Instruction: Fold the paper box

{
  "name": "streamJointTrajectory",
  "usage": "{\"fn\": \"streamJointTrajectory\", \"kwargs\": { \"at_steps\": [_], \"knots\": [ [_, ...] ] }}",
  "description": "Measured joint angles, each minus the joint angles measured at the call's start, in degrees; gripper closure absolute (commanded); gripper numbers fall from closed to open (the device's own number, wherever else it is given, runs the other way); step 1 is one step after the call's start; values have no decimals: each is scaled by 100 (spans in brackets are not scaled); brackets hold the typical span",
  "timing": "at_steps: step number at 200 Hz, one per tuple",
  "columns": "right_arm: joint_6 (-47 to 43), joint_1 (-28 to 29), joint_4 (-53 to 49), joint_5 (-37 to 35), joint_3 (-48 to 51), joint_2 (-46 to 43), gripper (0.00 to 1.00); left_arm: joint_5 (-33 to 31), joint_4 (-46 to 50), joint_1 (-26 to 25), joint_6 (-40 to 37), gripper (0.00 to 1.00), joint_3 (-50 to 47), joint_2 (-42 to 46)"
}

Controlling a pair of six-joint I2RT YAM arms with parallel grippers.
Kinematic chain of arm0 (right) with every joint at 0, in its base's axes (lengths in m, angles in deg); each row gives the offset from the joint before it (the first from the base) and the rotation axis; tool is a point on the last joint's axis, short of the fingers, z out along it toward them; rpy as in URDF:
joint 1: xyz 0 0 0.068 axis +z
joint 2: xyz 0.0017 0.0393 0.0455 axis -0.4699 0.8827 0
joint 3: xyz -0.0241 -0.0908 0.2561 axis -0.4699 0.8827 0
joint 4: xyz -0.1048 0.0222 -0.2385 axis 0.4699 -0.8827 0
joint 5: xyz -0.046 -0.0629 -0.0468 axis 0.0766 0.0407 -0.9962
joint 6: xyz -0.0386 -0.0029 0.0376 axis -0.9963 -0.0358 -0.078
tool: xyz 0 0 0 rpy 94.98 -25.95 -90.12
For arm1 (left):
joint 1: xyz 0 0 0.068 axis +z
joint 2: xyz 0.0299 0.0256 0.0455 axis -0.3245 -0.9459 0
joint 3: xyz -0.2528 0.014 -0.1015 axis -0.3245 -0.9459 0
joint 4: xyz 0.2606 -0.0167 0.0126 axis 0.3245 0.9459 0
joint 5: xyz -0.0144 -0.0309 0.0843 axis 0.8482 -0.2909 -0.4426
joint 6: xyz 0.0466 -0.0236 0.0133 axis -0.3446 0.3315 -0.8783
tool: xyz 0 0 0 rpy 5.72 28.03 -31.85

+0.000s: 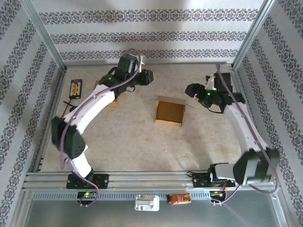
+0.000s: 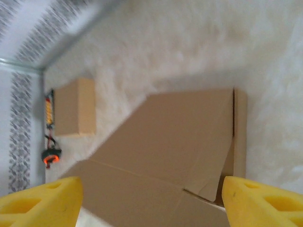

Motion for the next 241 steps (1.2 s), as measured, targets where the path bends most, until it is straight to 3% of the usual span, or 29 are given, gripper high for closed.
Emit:
{"fn": "streamJointTrajectory", "kwargs": {
  "at_steps": [19, 29, 40, 75, 108, 141, 167, 205, 241],
  "knots": [
    [-20, 11, -188, 11, 55, 426, 29, 378, 328, -7, -74, 69, 184, -693],
    [-68, 11, -225, -9, 127, 511, 38, 555, 476, -20, -79, 69, 181, -970],
    [-76, 11, -225, -11, 205, 551, 42, 710, 581, -46, -85, 69, 175, -1235],
    [-118, 55, -7, -11, 579, 752, 53, 1045, 638, -92, -160, 80, -107, -1473],
    [-131, 186, 162, -138, 831, 975, 57, 1351, 247, -162, -46, 84, -597, -1473],
    [-326, 516, 345, -807, 920, 1113, 57, 1379, -400, -181, -13, 87, -1099, -1290],
    [-483, 715, 457, -1355, 992, 1276, 55, 1368, -1008, -236, -11, 84, -1648, -1027],
    [-518, 704, 468, -1495, 986, 1067, 52, 1290, -1207, -256, 111, 80, -1943, -811],
    [-496, 529, 426, -1467, 841, 739, 50, 1145, -1137, -256, 391, 54, -1941, -787]
  ]
}}
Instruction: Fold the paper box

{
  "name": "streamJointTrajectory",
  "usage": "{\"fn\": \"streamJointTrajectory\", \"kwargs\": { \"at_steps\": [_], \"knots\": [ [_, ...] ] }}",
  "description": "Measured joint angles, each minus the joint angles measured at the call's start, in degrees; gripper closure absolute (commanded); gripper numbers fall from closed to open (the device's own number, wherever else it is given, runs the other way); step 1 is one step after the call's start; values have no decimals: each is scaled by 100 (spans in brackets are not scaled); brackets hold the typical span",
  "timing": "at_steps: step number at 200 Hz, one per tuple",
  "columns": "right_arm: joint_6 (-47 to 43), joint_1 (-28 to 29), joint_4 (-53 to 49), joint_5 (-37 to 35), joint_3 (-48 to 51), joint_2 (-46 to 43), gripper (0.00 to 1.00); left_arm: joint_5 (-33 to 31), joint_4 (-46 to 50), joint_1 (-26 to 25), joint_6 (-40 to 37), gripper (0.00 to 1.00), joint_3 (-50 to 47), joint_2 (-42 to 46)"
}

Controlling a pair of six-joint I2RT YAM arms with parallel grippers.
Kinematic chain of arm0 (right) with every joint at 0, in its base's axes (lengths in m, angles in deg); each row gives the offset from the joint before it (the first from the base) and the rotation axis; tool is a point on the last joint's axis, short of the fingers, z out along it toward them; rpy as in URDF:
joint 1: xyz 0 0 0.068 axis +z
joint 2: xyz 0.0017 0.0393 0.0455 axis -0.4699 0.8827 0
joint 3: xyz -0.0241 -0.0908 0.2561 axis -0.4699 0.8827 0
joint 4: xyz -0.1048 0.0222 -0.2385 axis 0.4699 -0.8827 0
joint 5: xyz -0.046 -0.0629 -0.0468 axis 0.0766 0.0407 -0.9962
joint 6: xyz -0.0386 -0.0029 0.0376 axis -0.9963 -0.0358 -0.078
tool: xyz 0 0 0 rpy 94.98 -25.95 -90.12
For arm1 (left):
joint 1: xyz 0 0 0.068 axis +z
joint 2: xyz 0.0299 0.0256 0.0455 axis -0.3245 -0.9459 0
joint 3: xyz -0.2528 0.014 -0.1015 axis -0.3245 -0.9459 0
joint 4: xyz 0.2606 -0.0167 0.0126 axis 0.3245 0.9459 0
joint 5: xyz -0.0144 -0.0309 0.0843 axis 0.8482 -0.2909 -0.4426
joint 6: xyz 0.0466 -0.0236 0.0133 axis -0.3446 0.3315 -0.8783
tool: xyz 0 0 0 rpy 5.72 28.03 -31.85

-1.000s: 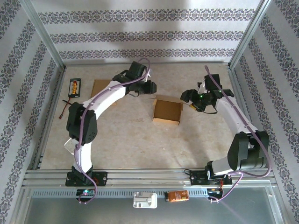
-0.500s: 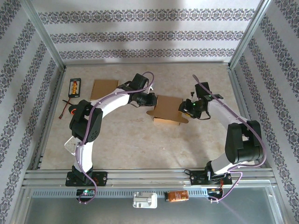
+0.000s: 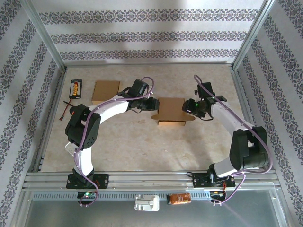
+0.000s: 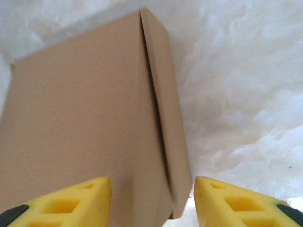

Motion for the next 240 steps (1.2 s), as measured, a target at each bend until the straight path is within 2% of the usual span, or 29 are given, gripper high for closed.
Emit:
{"fn": "streamJointTrajectory", "kwargs": {
  "at_steps": [18, 45, 84, 106, 139, 154, 193, 240],
  "knots": [
    [4, -44, 4, 50, -68, -20, 49, -33, 13, 2, 76, 47, -2, 63],
    [28, -46, -31, 214, -70, 2, 49, 258, -229, 0, 422, 46, -118, 136],
    [87, -46, -46, 411, -70, 142, 50, 739, -503, -11, 968, 51, -321, 133],
    [133, -46, -44, 455, -70, 153, 50, 844, -505, -22, 1117, 59, -321, 129],
    [157, -46, -44, 472, -70, 155, 51, 1071, -719, -61, 1344, 61, -321, 35],
    [181, -44, -44, 474, -70, 157, 51, 1121, -796, -120, 1384, 68, -321, -52],
    [310, -2, -20, 442, -70, 216, 55, 1016, -918, -199, 1556, 78, -326, -216],
    [452, 197, 52, 313, -66, 339, 54, 570, -949, -199, 1613, 77, -409, -273]
  ]
}}
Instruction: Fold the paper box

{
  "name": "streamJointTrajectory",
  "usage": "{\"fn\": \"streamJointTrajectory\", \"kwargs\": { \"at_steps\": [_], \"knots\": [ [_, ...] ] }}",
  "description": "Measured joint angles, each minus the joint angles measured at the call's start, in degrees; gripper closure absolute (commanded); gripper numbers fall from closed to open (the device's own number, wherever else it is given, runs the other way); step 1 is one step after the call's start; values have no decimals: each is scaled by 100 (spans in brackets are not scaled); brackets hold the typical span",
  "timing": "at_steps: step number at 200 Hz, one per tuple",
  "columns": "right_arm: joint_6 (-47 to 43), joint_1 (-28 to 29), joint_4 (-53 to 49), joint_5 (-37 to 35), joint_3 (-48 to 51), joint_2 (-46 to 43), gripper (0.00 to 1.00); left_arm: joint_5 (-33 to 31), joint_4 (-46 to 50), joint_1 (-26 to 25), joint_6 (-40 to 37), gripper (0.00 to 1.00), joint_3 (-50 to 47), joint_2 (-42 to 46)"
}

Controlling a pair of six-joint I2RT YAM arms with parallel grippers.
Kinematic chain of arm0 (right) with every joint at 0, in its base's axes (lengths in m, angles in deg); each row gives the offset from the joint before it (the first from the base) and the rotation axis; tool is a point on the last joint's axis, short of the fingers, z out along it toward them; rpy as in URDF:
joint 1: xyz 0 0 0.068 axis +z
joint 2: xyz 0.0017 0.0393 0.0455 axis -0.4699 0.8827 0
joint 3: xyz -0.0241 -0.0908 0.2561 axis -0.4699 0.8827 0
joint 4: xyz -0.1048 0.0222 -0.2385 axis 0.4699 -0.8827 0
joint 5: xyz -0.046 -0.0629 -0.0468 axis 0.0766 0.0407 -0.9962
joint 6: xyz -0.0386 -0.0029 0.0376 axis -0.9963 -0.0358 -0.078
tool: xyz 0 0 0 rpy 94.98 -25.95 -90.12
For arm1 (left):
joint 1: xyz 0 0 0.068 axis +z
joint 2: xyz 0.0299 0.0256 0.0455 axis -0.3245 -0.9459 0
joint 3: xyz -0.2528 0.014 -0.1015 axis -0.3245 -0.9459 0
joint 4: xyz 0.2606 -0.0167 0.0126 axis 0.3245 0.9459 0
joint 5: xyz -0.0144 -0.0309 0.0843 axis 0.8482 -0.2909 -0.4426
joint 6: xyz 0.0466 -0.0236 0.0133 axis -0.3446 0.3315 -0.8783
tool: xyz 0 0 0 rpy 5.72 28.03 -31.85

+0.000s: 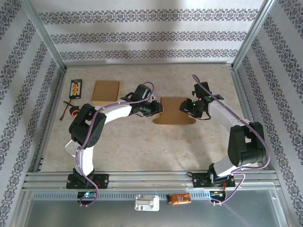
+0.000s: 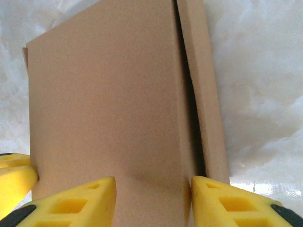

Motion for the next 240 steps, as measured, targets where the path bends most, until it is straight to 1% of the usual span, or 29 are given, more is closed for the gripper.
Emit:
{"fn": "streamJointTrajectory", "kwargs": {
  "at_steps": [13, 28, 38, 52, 71, 81, 95, 107, 127, 138, 157, 177, 185, 202, 213, 240],
  "knots": [
    [-2, 22, 2, -24, 0, 4, 52, -223, 76, -15, -195, 72, 15, 7],
    [-37, 35, -37, -131, 0, -24, 48, -562, 216, -48, -450, 62, 9, 68],
    [-83, 35, -94, -205, 0, -92, 45, -730, 284, -66, -619, 57, -39, 181],
    [-146, 22, -157, -374, 0, -299, 40, -927, 374, -74, -852, 55, -136, 452],
    [-225, -22, -160, -597, -2, -562, 25, -1073, 407, -76, -1045, 53, -146, 769],
    [-275, -70, -144, -584, -17, -562, 18, -1139, 409, -76, -1134, 51, -138, 852],
    [-334, -101, -116, -439, -59, -356, 16, -1176, 409, -74, -1213, 48, -81, 807],
    [-348, -120, -22, -243, -68, -57, 19, -1143, 404, -74, -1276, 47, -2, 629],
    [-341, -118, 142, 101, -55, 498, 32, -955, 367, -74, -1294, 46, 105, 219],
    [-275, -120, 278, 284, -20, 734, 40, -876, 354, -74, -1294, 51, 107, 17],
    [-229, -120, 531, 522, 52, 940, 50, -741, 315, -74, -1285, 65, 107, -243],
    [-192, -188, 739, 658, 92, 968, 57, -710, 146, -39, -1193, 66, 98, -240],
    [-173, -229, 857, 752, 122, 997, 59, -704, 44, 2, -1137, 63, 33, -238],
    [-170, -393, 1226, 1137, 240, 1075, 61, -704, -153, 114, -1029, 48, -184, -107],
    [-175, -525, 1464, 1432, 332, 1128, 62, -708, -225, 188, -927, 41, -343, 39],
    [-238, -861, 1884, 2205, 518, 1296, 63, -568, -581, 514, -645, 30, -612, 391]
  ]
}}
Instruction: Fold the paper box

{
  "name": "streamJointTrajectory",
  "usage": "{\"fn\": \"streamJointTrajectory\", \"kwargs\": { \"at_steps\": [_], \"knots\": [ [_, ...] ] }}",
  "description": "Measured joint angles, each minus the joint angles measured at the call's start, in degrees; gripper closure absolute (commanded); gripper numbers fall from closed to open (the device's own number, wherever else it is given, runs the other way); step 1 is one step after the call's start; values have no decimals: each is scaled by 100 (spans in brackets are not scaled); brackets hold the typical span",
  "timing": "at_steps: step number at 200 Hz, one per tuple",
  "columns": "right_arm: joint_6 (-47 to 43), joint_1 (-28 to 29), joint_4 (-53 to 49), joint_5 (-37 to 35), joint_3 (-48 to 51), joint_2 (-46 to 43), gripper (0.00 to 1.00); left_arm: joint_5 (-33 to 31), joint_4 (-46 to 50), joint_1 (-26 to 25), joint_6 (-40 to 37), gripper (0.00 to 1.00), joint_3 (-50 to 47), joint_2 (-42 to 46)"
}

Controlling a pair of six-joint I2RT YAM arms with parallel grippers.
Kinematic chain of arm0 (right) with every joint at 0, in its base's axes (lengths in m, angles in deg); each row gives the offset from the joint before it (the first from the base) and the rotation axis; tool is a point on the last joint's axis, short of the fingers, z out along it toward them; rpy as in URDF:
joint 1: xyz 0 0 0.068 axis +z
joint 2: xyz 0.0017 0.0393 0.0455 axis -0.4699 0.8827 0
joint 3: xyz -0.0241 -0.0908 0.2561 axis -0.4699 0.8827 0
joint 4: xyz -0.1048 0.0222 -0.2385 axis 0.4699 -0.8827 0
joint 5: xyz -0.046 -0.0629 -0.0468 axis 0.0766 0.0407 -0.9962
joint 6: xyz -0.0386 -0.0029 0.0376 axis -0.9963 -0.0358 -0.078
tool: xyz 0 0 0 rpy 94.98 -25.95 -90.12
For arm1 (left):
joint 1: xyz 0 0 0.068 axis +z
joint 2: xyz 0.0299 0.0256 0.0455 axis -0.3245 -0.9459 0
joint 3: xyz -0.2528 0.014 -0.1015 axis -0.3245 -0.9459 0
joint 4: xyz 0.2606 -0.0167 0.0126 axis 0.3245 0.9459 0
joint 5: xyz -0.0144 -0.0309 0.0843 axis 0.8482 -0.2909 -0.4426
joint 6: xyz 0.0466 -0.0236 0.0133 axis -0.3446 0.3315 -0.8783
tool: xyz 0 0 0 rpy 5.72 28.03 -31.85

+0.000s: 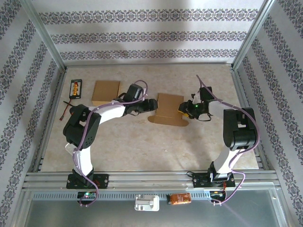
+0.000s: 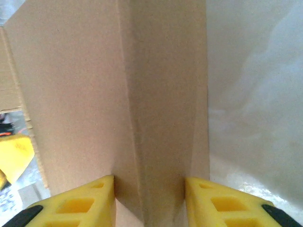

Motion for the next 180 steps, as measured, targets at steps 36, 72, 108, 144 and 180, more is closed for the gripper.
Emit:
{"fn": "streamJointTrajectory", "kwargs": {
  "at_steps": [36, 72, 108, 144, 180],
  "knots": [
    [46, -284, 525, 787, 203, 184, 73, 638, -1003, 431, 605, 21, -125, -168],
    [74, -319, 748, 1001, 212, 278, 77, 1082, -1574, 446, 994, 19, -127, -647],
    [109, -382, 894, 1115, 291, 282, 82, 1294, -1661, 422, 1071, 18, -26, -901],
    [109, -396, 933, 1172, 299, 299, 82, 1438, -1624, 413, 1174, 20, 269, -1213],
    [109, -396, 935, 1176, 299, 299, 82, 1711, -2247, 229, 1816, 30, 321, -1523]
  ]
}}
